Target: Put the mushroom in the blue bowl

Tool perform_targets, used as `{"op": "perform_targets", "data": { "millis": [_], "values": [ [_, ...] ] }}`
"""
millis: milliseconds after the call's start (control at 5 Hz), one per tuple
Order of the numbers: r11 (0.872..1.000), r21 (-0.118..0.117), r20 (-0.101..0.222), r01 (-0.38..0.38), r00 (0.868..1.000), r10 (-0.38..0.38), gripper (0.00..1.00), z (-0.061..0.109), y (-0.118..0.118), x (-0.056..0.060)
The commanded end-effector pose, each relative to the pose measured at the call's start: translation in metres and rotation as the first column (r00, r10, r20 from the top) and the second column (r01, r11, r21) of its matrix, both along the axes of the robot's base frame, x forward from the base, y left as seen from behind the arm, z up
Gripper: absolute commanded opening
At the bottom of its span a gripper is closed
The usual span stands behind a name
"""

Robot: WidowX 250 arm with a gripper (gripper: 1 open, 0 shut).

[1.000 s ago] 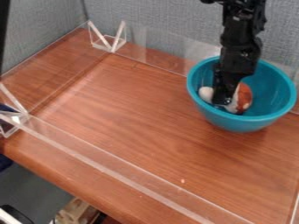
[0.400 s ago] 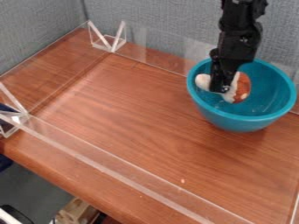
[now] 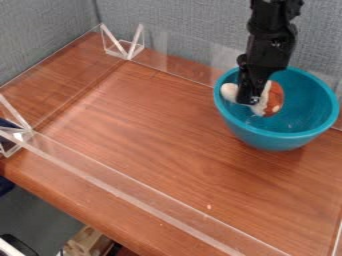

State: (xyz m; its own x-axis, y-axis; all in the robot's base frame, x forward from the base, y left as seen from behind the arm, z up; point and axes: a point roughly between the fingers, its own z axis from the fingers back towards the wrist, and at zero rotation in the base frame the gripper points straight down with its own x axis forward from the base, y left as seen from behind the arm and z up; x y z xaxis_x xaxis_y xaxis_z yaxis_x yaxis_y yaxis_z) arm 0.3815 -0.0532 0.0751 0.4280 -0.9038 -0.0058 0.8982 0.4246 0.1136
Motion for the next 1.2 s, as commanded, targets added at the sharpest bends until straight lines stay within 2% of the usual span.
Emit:
{"op": "perform_targets", "data": {
  "millis": [0,600,1000],
  "values": [
    [1.000,-0.011,0.116,-0.016,0.993,0.017,0.00,0.0448,0.0089,0.0036],
    [1.000,-0.004,0.129,-0.017,0.992,0.017,0.00,0.0479,0.0143,0.0048],
    [1.000,0.001,0.131,-0.006,0.991,0.005,0.00,0.0440,0.0145,0.0093]
  ]
}}
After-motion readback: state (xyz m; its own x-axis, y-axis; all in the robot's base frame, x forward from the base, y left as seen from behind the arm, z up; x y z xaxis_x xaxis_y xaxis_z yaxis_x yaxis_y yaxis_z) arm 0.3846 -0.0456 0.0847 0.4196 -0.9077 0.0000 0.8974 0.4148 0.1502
